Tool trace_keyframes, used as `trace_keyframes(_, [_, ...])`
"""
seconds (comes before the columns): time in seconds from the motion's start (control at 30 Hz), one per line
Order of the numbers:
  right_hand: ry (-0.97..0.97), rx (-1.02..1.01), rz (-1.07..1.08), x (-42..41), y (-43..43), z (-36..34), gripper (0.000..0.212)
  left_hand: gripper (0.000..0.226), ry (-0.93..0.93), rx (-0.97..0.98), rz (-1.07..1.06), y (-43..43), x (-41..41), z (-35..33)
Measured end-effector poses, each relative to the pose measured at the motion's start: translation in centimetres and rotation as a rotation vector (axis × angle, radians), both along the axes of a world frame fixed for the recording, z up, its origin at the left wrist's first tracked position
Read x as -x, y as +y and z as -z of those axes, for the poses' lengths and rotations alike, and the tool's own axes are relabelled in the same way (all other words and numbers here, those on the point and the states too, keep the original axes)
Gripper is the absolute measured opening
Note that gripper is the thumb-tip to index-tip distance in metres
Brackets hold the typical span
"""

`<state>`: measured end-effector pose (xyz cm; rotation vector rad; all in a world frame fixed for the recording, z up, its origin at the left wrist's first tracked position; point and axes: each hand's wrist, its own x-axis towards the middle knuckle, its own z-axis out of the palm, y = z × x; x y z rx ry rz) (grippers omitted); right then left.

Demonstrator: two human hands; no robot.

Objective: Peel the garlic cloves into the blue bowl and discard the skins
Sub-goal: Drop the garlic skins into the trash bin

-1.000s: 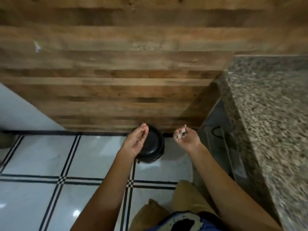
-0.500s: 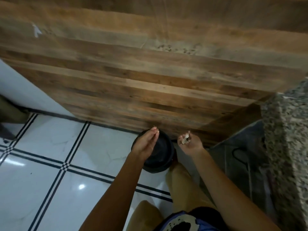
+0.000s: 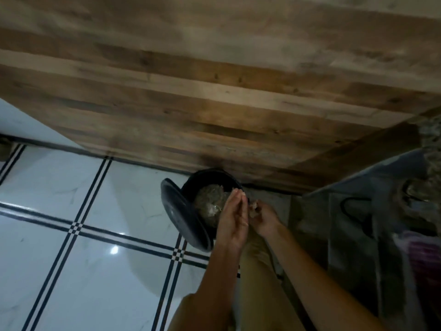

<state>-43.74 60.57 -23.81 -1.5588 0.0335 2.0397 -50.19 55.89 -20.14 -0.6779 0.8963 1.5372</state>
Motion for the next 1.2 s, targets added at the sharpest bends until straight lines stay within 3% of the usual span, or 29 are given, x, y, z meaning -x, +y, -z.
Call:
trace_keyframes(0.1, [-0.154, 0.001, -0.261, 2.6, 3.5, 6.3, 0.019, 0.018, 0.391, 0.22, 0.091, 2.2, 1.4, 6.0])
trace_keyframes(0.2, [-0.178, 0.056, -0.481, 5.2, 7.0, 14.5, 0.03, 0.029, 0.754, 0.391, 0.182, 4.3, 1.7, 14.1])
trace_keyframes(0.37, [0.008, 0.205, -0.635, 5.5, 7.8, 21.9, 0.073, 0.028, 0.805, 0.312, 0.417, 4.7, 0.7, 23.3])
trace_keyframes(0.43, [0.058, 0.237, -0.704, 4.6, 7.8, 22.3, 0.093, 0.047, 0.918, 0.329, 0.608, 4.2, 1.2, 26.6])
trace_keyframes(0.5, [0.099, 0.233, -0.712, 3.7, 7.7, 22.3, 0.099, 0.07, 1.032, 0.507, 0.59, 3.4, 1.0, 29.3])
trace_keyframes(0.6, [0.121, 0.25, -0.674, 3.4, 8.0, 21.9, 0.091, 0.063, 1.231, 0.385, 0.823, 3.1, -0.1, 28.1])
trace_keyframes(0.67, [0.081, 0.248, -0.794, 3.2, 8.0, 21.3, 0.094, 0.06, 1.12, 0.423, 0.878, 2.0, 0.1, 28.3])
trace_keyframes(0.7, [0.026, 0.232, -0.873, 3.1, 8.0, 20.6, 0.091, 0.055, 1.151, 0.465, 0.916, 1.8, 0.5, 28.7])
trace_keyframes(0.77, [-0.12, 0.122, -0.979, 3.0, 7.5, 19.5, 0.072, 0.041, 1.096, 0.444, 0.88, 2.7, 1.2, 27.1])
trace_keyframes(0.87, [-0.402, -0.095, -0.803, 3.1, 6.6, 17.4, 0.041, 0.017, 1.121, 0.39, 0.755, 4.2, 1.4, 23.2])
trace_keyframes(1.03, [-0.462, -0.141, -0.578, 0.6, 3.1, 9.4, 0.032, 0.006, 1.125, 0.234, 0.77, 4.0, 1.4, 14.9])
trace_keyframes(1.2, [-0.483, -0.227, -0.38, -4.4, -1.6, -3.7, 0.028, 0.027, 1.26, 0.009, 0.952, 1.1, 0.8, 2.4])
